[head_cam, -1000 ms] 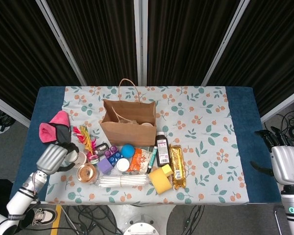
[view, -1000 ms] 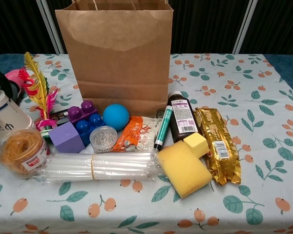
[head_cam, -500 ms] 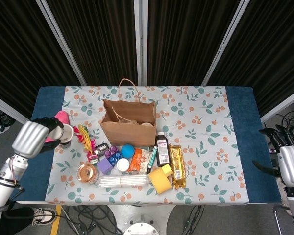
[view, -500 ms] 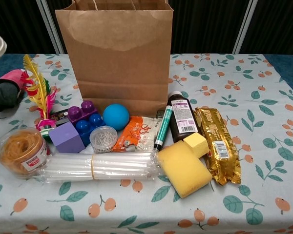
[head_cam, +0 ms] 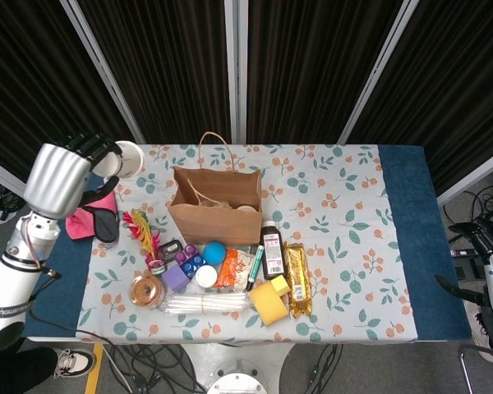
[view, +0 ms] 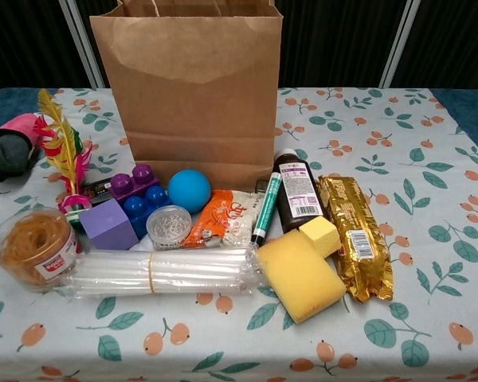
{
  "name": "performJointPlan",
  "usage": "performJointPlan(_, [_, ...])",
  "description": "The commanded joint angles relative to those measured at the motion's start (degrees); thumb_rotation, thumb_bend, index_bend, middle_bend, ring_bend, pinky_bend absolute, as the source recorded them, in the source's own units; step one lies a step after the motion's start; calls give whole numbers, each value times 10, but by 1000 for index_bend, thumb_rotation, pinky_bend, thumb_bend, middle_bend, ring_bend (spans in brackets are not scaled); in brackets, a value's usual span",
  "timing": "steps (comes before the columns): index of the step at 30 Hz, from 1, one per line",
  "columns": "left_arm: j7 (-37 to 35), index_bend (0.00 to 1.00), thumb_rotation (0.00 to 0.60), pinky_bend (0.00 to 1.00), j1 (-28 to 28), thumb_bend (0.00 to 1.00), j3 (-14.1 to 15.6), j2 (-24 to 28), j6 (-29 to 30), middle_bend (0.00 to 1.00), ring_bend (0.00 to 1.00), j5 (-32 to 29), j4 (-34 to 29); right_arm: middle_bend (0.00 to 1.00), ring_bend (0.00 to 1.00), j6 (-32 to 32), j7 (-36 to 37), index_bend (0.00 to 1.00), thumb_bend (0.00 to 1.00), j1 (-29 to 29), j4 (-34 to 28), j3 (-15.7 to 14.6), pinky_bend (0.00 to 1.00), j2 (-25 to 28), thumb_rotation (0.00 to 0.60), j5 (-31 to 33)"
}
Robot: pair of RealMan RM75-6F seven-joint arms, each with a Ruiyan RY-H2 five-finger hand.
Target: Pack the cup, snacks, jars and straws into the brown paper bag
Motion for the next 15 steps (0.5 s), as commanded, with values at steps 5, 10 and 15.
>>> performJointPlan(5, [19, 535, 600, 594, -53, 338, -9, -57, -33, 529, 501, -9, -12, 247, 127, -16, -3, 266, 0, 6, 4, 0, 227, -8, 600, 4])
performJointPlan(10, [22, 535, 600, 593, -92, 338, -22, -102, -51, 528, 501, -27, 7, 247, 127, -21, -4, 267, 0, 7, 8, 0, 227, -13, 600, 8])
performJointPlan(15, [18, 535, 600, 592, -115, 338, -30, -128, -61, 529, 501, -46, 7, 247, 127, -26, -3, 267, 1, 9, 14, 2, 228, -16, 600, 16])
